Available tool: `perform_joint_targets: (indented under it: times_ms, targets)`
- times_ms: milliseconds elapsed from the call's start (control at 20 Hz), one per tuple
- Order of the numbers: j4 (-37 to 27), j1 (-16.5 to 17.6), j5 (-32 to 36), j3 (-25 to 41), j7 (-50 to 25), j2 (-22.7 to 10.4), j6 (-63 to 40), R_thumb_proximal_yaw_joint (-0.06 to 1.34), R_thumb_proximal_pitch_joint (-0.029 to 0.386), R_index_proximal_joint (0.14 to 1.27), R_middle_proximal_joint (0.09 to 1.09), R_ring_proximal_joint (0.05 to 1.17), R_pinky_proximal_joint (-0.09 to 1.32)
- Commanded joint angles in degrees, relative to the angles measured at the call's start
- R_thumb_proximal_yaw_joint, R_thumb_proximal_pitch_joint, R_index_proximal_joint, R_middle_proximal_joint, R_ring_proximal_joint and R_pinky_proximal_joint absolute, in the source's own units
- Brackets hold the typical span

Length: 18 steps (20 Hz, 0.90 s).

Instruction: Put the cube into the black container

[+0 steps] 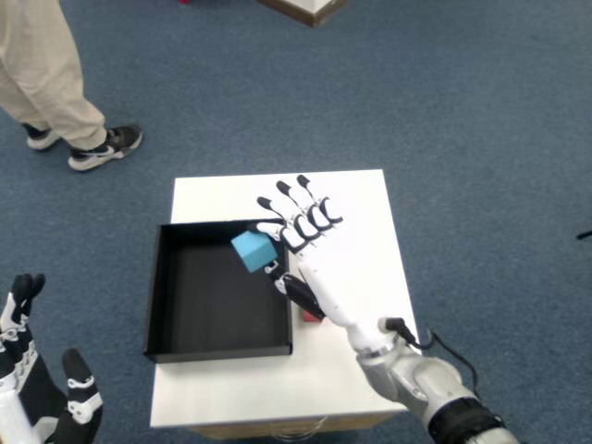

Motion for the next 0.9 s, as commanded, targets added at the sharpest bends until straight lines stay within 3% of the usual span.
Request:
perform_joint_targets:
  times_ms: [50,450,900]
  targets:
    - [-1.0,-5.22,6.06,4.88,1.08,-0.53,3.17,1.23,0.183,1.04,0.31,0.2,0.0]
    - [10.19,-15.31,22.9,26.1,8.11,-0.51,12.68,1.23,0.18,1.04,0.32,0.21,0.04]
    - [13.31,-19.19,38.54,43.18,10.61,-0.25,20.71,1.21,0.169,1.05,0.31,0.22,0.06]
